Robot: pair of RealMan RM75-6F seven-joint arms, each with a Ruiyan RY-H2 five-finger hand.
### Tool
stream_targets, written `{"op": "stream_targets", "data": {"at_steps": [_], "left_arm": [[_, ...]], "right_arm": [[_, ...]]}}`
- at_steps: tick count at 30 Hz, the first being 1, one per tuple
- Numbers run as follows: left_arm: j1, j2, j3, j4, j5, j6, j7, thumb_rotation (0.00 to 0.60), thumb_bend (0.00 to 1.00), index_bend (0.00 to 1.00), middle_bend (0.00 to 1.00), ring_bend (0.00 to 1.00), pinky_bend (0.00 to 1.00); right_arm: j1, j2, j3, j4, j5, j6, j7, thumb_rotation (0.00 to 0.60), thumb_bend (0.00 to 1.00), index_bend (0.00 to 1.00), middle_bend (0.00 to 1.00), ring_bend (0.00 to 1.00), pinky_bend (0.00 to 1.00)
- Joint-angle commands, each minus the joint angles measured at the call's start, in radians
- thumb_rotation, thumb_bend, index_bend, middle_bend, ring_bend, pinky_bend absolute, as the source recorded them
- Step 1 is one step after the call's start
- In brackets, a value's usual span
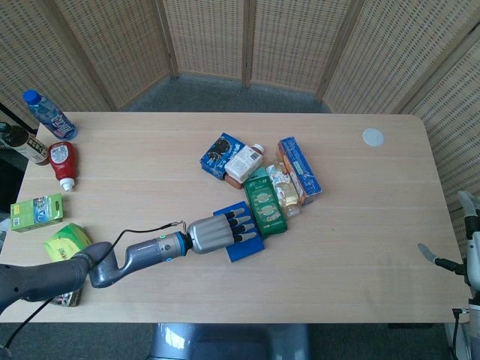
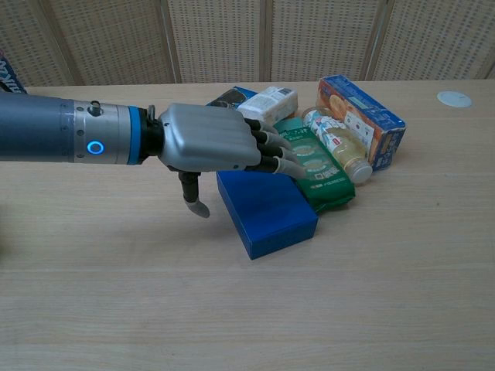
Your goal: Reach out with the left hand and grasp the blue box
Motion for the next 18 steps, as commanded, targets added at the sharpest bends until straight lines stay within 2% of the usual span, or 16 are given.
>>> {"op": "stream_targets", "data": {"at_steps": [1, 10, 18], "left_arm": [[-0.027, -0.034, -0.001, 0.025, -0.018, -0.026, 0.000, 0.600, 0.00, 0.00, 0.00, 0.00, 0.00], [-0.097, -0.139, -0.016, 0.096, -0.099, -0.128, 0.033, 0.600, 0.00, 0.00, 0.00, 0.00, 0.00], [-0.119, -0.192, -0.018, 0.132, -0.156, -0.158, 0.077, 0.600, 0.00, 0.00, 0.00, 0.00, 0.00]], "right_arm": [[-0.002, 0.008, 0.003, -0.001, 0.004, -0.006, 0.019, 0.526, 0.00, 0.00, 0.00, 0.00, 0.00], [-0.005, 0.023, 0.010, 0.002, 0.014, -0.018, 0.064, 0.522, 0.00, 0.00, 0.00, 0.00, 0.00], [-0.004, 0.031, 0.011, 0.002, 0.017, -0.034, 0.092, 0.528, 0.00, 0.00, 0.00, 0.00, 0.00]]}}
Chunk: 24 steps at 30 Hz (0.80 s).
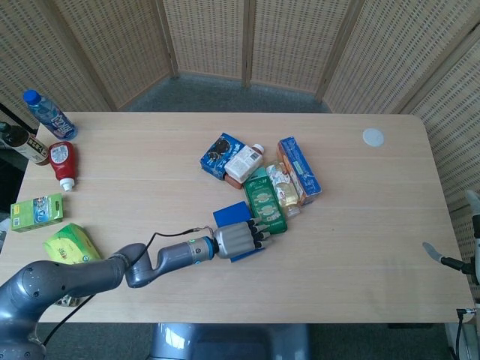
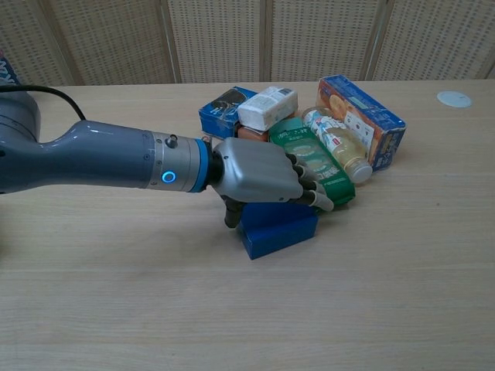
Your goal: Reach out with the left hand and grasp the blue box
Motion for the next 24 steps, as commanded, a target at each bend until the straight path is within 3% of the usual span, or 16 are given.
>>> {"op": "stream_targets", "data": {"at_steps": [1, 4, 6, 9, 12, 17, 20, 24], "left_arm": [[-0.003, -0.018, 0.000, 0.014, -0.014, 0.005, 0.013, 0.600, 0.00, 0.00, 0.00, 0.00, 0.00], [-0.002, -0.034, 0.004, 0.029, -0.021, 0.022, 0.026, 0.600, 0.00, 0.00, 0.00, 0.00, 0.02], [-0.001, -0.042, 0.007, 0.039, -0.031, 0.022, 0.041, 0.600, 0.00, 0.00, 0.00, 0.00, 0.08], [0.001, -0.050, 0.011, 0.044, -0.045, 0.021, 0.069, 0.600, 0.00, 0.01, 0.00, 0.00, 0.25], [0.007, -0.057, 0.016, 0.048, -0.056, 0.027, 0.086, 0.600, 0.00, 0.11, 0.02, 0.03, 0.37], [0.016, -0.069, 0.022, 0.054, -0.071, 0.045, 0.111, 0.600, 0.00, 0.25, 0.24, 0.23, 0.56], [0.025, -0.065, 0.020, 0.047, -0.079, 0.067, 0.119, 0.600, 0.00, 0.31, 0.31, 0.30, 0.62], [0.030, -0.028, 0.014, 0.007, -0.082, 0.101, 0.132, 0.600, 0.00, 0.32, 0.32, 0.31, 0.63]], "right_arm": [[0.000, 0.001, -0.001, 0.000, -0.002, -0.002, 0.004, 0.525, 0.00, 0.00, 0.00, 0.00, 0.00], [0.000, 0.003, 0.000, -0.001, -0.002, -0.005, 0.011, 0.525, 0.00, 0.00, 0.00, 0.00, 0.00], [0.000, 0.004, 0.000, -0.001, -0.002, -0.005, 0.014, 0.527, 0.00, 0.00, 0.00, 0.00, 0.00], [0.000, 0.006, 0.000, -0.002, -0.002, -0.007, 0.018, 0.526, 0.00, 0.00, 0.00, 0.00, 0.00], [-0.001, 0.007, 0.000, -0.002, -0.003, -0.008, 0.020, 0.526, 0.00, 0.00, 0.00, 0.00, 0.00], [-0.001, 0.009, -0.001, -0.004, -0.005, -0.008, 0.024, 0.527, 0.00, 0.00, 0.00, 0.00, 0.00], [-0.001, 0.009, -0.001, -0.005, -0.006, -0.009, 0.026, 0.526, 0.00, 0.00, 0.00, 0.00, 0.00], [-0.001, 0.010, -0.001, -0.004, -0.007, -0.009, 0.027, 0.525, 0.00, 0.00, 0.00, 0.00, 0.00]]}}
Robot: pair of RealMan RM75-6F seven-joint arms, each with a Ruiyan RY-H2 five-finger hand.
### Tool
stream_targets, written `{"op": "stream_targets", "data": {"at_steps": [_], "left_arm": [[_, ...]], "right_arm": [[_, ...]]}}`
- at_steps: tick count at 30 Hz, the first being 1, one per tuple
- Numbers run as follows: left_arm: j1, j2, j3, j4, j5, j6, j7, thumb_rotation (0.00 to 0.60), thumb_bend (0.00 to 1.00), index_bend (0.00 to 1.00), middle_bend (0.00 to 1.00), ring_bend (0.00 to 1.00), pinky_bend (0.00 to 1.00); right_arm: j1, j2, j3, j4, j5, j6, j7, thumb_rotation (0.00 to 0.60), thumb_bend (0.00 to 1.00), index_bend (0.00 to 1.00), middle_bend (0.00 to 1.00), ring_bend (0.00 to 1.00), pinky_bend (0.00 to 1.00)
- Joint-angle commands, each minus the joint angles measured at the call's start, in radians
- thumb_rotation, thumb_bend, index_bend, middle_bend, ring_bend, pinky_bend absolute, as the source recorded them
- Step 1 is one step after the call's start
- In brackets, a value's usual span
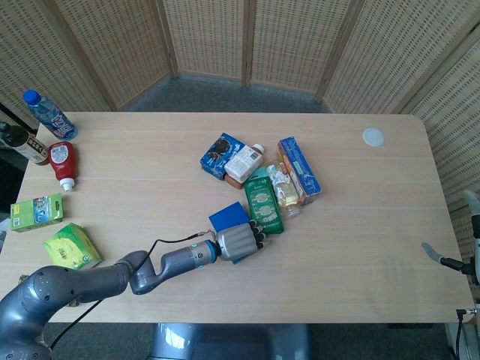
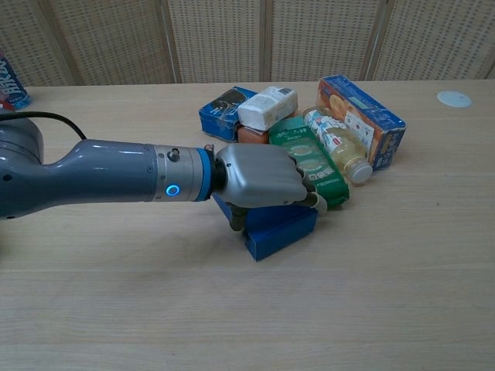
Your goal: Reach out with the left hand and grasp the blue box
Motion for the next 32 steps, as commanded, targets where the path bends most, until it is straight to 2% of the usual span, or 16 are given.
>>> {"op": "stream_targets", "data": {"at_steps": [1, 11, 21, 27, 32], "left_arm": [[0.006, 0.034, -0.009, -0.035, -0.007, 0.023, 0.012, 0.600, 0.00, 0.32, 0.32, 0.31, 0.63], [0.023, 0.209, -0.054, -0.237, -0.050, 0.075, 0.086, 0.600, 0.00, 0.32, 0.32, 0.31, 0.63], [0.037, 0.439, -0.152, -0.473, -0.158, 0.112, 0.174, 0.600, 0.00, 0.32, 0.31, 0.31, 0.63], [0.044, 0.552, -0.198, -0.564, -0.232, 0.128, 0.223, 0.600, 0.00, 0.32, 0.31, 0.31, 0.63], [0.056, 0.594, -0.216, -0.614, -0.300, 0.149, 0.243, 0.600, 0.00, 0.32, 0.30, 0.31, 0.63]], "right_arm": [[0.000, 0.000, 0.000, -0.001, 0.000, -0.001, 0.000, 0.523, 0.00, 0.00, 0.00, 0.00, 0.00], [-0.003, 0.002, -0.007, -0.012, -0.017, 0.007, -0.009, 0.527, 0.00, 0.00, 0.00, 0.00, 0.00], [-0.005, 0.002, -0.011, -0.023, -0.026, 0.014, -0.019, 0.526, 0.00, 0.00, 0.00, 0.00, 0.00], [-0.006, 0.003, -0.013, -0.026, -0.028, 0.014, -0.022, 0.527, 0.00, 0.00, 0.00, 0.00, 0.00], [-0.006, 0.004, -0.015, -0.027, -0.030, 0.014, -0.020, 0.526, 0.00, 0.00, 0.00, 0.00, 0.00]]}}
